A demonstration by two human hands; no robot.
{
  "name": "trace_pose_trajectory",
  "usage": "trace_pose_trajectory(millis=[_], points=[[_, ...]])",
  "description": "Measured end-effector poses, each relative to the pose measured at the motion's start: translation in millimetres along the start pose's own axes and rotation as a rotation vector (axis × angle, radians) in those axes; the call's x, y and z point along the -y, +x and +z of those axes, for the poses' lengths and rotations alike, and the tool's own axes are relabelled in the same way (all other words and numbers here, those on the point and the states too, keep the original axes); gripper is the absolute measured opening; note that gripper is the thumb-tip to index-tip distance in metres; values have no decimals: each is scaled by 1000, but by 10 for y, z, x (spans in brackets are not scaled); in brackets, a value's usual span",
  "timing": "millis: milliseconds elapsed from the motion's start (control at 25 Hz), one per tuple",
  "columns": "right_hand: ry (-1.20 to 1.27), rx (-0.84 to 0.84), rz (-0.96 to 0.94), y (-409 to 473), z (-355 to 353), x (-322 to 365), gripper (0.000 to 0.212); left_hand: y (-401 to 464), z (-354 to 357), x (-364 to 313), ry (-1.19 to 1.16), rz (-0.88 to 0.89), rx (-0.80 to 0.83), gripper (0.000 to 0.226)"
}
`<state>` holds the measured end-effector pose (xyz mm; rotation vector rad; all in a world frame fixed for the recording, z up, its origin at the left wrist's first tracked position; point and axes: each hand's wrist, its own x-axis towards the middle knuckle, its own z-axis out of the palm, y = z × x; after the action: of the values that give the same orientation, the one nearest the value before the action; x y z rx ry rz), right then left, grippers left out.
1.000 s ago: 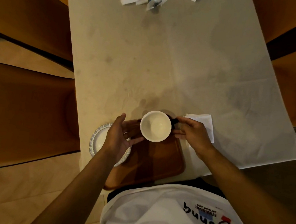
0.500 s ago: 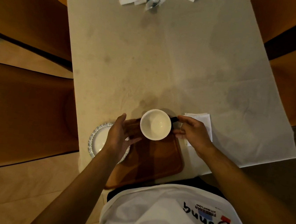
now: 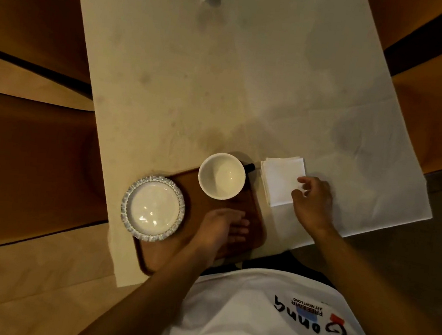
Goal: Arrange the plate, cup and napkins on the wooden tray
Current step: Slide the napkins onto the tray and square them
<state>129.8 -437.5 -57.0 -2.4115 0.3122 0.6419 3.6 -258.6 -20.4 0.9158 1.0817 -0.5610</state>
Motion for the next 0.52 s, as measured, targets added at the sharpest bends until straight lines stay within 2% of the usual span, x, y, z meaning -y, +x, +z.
trace_pose_trajectory(millis=[120, 200, 360, 520], points=[[-15, 21, 79, 82, -21, -98, 50, 74, 256, -39, -45, 17, 58, 30], [13, 41, 94, 128, -9, -117, 54, 107, 448, -102, -58, 22, 61, 39], [102, 35, 79, 151, -13, -89, 48, 127, 791, -183, -42, 45, 20, 39], [274, 59, 188, 176, -97, -73, 43, 211, 983, -84, 43, 90, -90, 37]])
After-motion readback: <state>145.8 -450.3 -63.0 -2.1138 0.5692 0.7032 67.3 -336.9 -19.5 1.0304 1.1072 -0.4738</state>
